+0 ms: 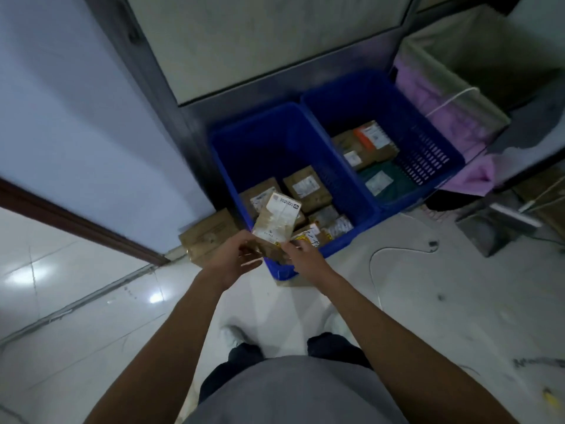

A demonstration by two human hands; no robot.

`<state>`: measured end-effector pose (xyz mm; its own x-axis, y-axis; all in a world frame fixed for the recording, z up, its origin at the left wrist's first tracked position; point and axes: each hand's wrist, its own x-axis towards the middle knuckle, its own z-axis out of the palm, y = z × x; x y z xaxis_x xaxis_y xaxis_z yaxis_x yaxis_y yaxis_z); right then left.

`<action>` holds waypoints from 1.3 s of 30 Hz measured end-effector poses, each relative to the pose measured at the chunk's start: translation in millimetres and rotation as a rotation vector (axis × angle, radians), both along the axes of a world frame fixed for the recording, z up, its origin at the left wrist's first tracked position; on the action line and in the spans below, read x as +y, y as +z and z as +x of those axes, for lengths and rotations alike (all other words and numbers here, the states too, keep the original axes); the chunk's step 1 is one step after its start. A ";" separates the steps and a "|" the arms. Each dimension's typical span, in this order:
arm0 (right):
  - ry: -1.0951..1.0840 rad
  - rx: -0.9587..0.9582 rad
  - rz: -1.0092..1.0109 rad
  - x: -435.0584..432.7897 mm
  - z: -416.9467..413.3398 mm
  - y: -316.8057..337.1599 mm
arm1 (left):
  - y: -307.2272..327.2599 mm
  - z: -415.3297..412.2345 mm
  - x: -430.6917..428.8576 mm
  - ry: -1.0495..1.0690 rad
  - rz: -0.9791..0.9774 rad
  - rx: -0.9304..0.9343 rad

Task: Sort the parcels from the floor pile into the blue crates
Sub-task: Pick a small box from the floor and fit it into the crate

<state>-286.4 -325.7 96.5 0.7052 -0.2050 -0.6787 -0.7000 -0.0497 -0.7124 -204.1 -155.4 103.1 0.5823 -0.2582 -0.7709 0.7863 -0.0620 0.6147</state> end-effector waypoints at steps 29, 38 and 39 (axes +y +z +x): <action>-0.491 -0.213 0.138 -321.9 -46.7 32.3 | 20.1 26.3 -336.5 -0.260 -0.214 -0.076; -0.768 -0.192 0.077 -417.9 19.5 25.4 | 1.4 94.1 -419.9 -0.174 -0.239 -0.014; -0.755 -0.181 0.078 -425.7 26.5 24.2 | -0.2 100.6 -427.1 -0.164 -0.236 -0.014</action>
